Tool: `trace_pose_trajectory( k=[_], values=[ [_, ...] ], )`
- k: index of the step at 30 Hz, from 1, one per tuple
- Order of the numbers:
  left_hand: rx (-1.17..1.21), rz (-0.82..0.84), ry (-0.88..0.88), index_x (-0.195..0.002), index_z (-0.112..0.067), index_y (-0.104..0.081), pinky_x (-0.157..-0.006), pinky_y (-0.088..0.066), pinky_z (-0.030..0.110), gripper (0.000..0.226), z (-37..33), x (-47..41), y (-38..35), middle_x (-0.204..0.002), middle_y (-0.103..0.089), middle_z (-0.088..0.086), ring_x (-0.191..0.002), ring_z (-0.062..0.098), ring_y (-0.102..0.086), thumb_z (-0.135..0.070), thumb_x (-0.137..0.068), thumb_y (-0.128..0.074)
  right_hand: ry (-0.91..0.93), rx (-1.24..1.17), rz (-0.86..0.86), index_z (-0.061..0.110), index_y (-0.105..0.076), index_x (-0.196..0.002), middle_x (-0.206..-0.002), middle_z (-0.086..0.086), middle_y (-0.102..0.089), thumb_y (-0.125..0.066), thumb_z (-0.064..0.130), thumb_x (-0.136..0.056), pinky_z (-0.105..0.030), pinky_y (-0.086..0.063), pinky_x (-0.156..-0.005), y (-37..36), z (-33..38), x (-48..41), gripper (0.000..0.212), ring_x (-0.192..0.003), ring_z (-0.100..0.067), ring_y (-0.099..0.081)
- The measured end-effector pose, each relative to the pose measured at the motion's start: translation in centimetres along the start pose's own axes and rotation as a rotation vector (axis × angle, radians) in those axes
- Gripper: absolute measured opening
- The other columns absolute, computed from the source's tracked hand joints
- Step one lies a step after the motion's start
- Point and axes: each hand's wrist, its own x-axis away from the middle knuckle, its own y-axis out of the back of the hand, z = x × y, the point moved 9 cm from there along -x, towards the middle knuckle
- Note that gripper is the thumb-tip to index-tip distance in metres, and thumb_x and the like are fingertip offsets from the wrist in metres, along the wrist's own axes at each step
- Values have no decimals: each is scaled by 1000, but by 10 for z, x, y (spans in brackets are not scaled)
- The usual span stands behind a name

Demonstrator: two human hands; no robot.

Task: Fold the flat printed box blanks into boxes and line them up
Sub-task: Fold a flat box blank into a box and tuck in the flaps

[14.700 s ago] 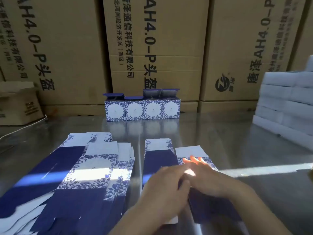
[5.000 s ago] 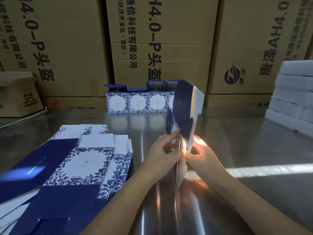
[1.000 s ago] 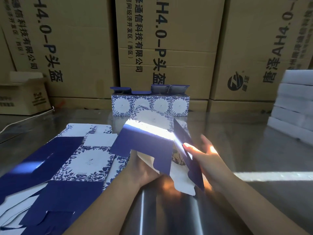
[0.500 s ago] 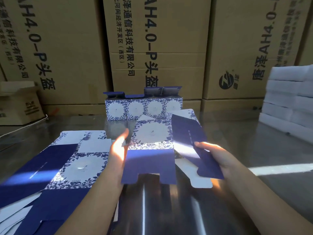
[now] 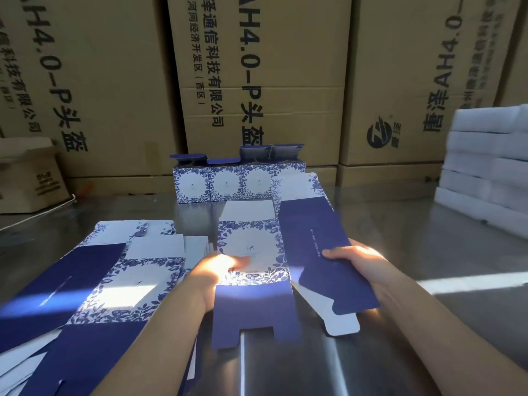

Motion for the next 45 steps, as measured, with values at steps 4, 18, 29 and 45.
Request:
trace_pose_trajectory(
  k=[4, 18, 29, 45],
  values=[
    [-8, -29, 43, -88, -11, -58, -94, -36, 34, 16, 4, -1, -2, -86, -53, -5, -99, 20, -45, -15, -81, -72, -33, 24, 3, 23, -70, -97, -84, -9, -75, -73, 14, -76, -29, -52, -47, 0, -6, -7, 23, -62, -27, -71],
    [174, -48, 66, -135, 5, -39, -86, -40, 27, 47, 5, -8, 1, -141, -42, 13, -115, 24, -46, -26, -100, -45, -31, 130, 2, 31, -70, -94, -82, -3, -75, -73, 21, -74, -24, -51, -45, -1, -6, -9, 22, -64, -24, -72],
    [430, 361, -32, -80, -20, -79, -53, -54, 22, 29, -12, 14, -42, -87, -74, 8, -68, 17, -71, -40, -59, -74, 148, -316, 151, 58, -41, -117, -102, 8, -74, -71, 36, -70, -25, -54, -49, -41, 18, 2, 60, -77, -21, -73],
    [444, 576, 15, -103, -20, -74, -79, -53, 40, 75, -6, 13, -59, -110, -70, 8, -98, 24, -68, -65, -42, -78, 437, -168, 114, 34, -58, -125, -122, 12, -65, -48, 52, -77, -27, -44, -87, -54, 46, 28, 52, -108, -8, -63]
  ],
)
